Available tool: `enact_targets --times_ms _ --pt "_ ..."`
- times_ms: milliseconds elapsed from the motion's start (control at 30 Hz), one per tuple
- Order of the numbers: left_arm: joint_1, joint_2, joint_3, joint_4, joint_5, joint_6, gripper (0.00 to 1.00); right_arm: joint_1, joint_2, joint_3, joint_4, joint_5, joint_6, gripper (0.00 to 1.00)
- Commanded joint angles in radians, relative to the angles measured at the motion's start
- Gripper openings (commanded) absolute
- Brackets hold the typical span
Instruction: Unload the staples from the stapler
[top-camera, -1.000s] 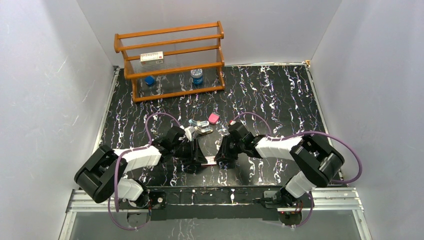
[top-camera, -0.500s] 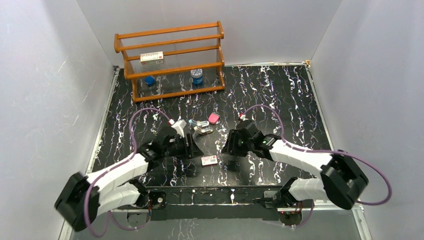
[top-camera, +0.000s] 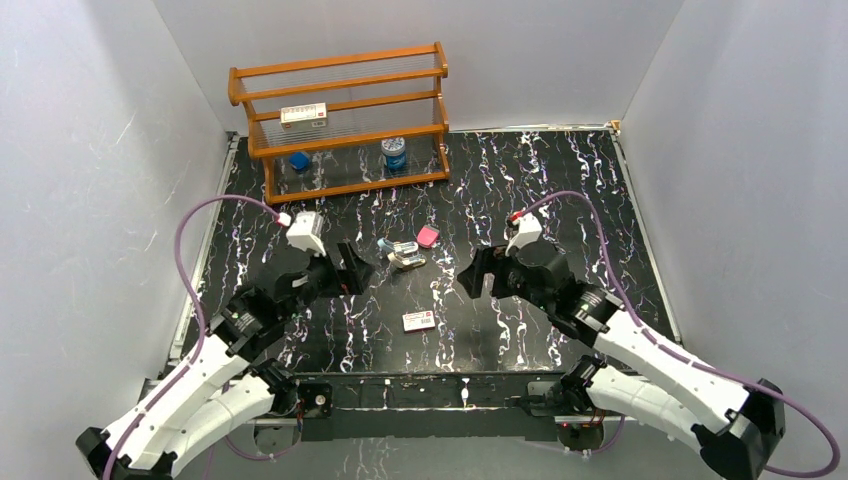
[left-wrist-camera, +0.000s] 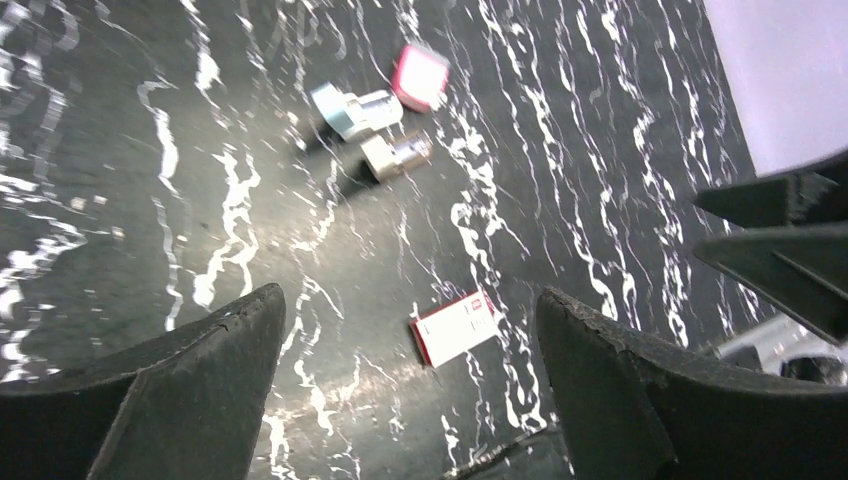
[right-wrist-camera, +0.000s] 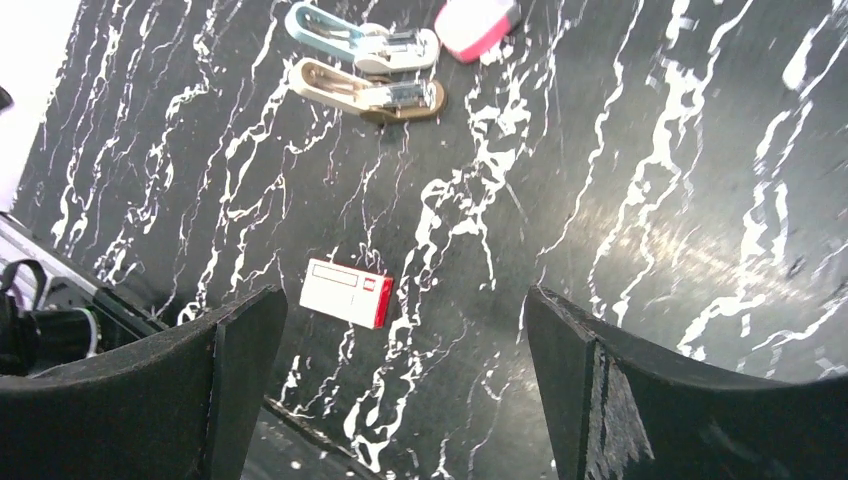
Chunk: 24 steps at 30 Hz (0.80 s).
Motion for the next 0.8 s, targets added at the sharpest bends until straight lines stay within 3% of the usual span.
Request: enact_targets --times_ms 0,167,367,533,767 --pt "-0.001 -0.017 0.103 -0.153 -0.219 0.089 0.94 -0.003 -0.084 0.057 0.07 0.002 -0.199 0.99" --pt "-0.001 0.051 0.224 -0.232 -0.271 0.193 0.95 -0.002 -0.131 0.08 0.229 -0.253 -0.34 0.99" --pt "-0.002 0.151 0.395 -0.308 -0.255 0.29 0.95 -0.002 -0.073 0.212 0.361 -0.533 -0.319 0.99" --pt "-0.001 0.176 0.473 -0.319 -0.218 0.319 0.95 -0.003 0.026 0.353 0.259 -0.663 -0.308 0.99" --pt "0.0 0.265 0.555 -0.403 -0.176 0.364 0.97 -0.002 0.114 0.442 0.061 -0.658 -0.378 0.99"
